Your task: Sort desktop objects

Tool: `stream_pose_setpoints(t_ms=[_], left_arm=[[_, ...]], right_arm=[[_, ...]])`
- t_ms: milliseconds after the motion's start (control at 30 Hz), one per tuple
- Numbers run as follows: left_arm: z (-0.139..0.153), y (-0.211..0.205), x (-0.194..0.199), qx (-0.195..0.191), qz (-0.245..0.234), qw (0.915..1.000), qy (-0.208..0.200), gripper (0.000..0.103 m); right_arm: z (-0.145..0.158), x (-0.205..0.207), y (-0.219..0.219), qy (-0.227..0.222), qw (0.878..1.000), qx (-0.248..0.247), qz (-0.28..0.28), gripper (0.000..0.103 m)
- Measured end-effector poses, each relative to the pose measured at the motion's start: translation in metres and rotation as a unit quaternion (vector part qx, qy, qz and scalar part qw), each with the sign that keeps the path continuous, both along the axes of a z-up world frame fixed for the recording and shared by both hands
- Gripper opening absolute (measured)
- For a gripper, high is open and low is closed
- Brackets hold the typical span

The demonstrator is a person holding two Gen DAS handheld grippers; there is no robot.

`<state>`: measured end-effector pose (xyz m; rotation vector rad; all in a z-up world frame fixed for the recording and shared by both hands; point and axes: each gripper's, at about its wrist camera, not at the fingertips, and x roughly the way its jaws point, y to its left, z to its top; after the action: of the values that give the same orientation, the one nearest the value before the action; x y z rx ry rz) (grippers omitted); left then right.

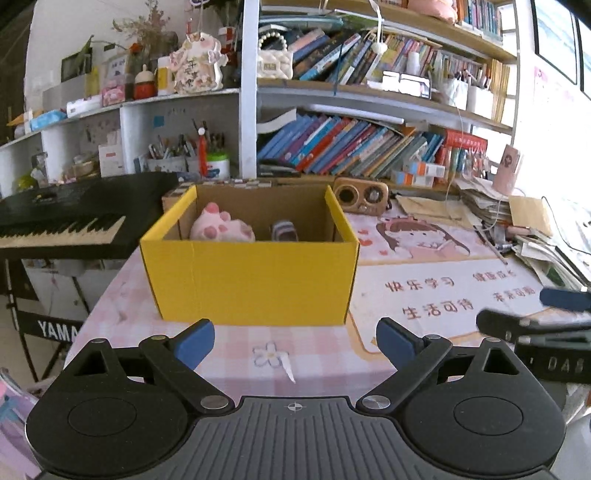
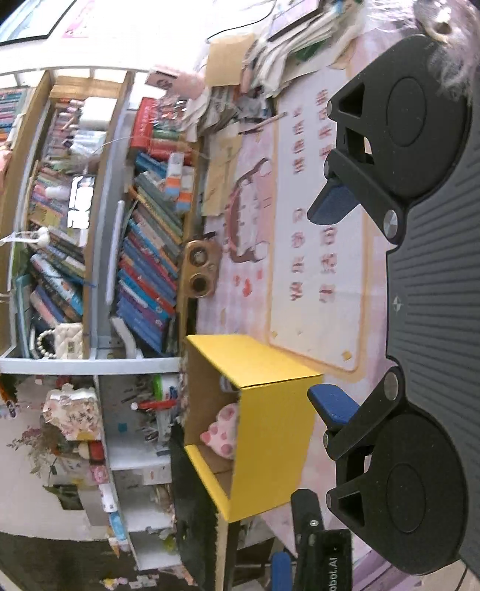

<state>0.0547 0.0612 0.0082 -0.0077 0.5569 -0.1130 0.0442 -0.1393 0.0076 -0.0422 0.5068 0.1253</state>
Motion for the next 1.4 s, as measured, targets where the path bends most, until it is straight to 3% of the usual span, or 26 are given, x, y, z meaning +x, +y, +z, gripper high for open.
stream_pose_setpoints(t_ms=[233, 900, 1400], left_arm=[[-0.004, -0.007, -0.009, 0.001, -0.015, 0.9999, 0.006, 0.096], [-0.013, -0.017, -0.011, 0.014, -0.013, 0.9987, 0.047, 0.100], [-0.013, -0.026, -0.010, 0.030, -0.013, 0.9981, 0.053, 0.100]], right_arm=[[-0.014, -0.010, -0.004, 0.043, 0.999, 0.014, -0.001, 0.094], [-0.020, -0.017, -0.013, 0.073, 0.997, 0.029, -0.007, 0.095], [-0.022, -0.015, -0.018, 0.080, 0.996, 0.035, -0.015, 0.095]])
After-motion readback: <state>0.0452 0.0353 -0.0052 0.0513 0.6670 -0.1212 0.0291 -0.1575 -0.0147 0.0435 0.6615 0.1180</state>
